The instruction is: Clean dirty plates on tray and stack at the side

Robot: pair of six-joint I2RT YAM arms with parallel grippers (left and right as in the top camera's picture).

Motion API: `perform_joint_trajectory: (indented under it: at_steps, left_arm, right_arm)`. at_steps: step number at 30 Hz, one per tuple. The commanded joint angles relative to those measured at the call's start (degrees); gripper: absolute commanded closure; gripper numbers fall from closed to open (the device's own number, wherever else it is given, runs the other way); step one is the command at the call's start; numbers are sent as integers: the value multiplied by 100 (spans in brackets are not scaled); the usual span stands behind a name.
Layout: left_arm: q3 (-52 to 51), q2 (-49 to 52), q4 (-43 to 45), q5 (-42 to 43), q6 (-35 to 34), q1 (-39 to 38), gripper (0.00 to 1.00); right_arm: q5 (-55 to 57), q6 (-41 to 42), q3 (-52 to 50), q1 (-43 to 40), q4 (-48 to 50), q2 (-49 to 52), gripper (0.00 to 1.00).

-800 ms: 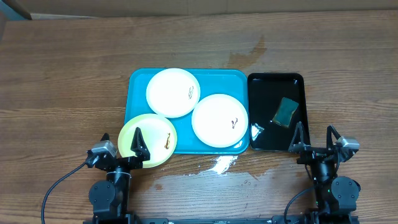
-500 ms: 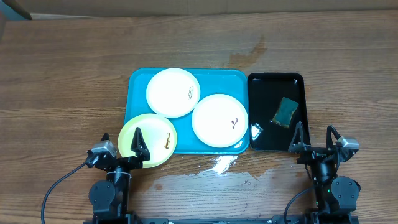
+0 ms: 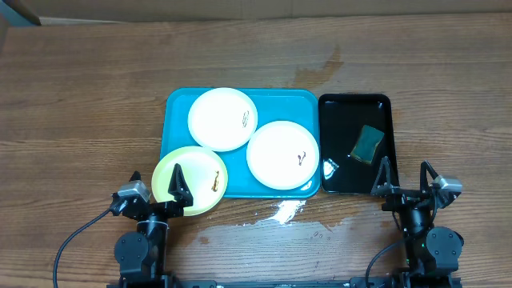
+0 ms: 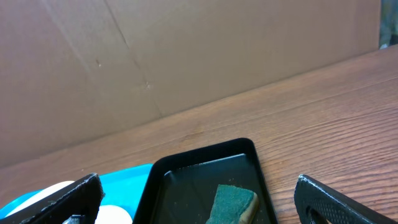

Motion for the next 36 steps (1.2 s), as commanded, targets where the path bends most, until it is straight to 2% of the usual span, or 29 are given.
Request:
perform_joint_trajectory:
  at_steps: [1,30,36]
  left_arm:
    - [-20,-50,-15,-55,-35,-37,0]
    - [-20,-50,-13,-50,-35,-37,0]
    - [116,-50,118,621,-39,-37,0]
  right_arm:
    - [-26,26,-57,-15,33,-55,0]
    - [-24,24,-57,-15,138,-55,0]
    - [-37,26,-11,-15,107,-57,0]
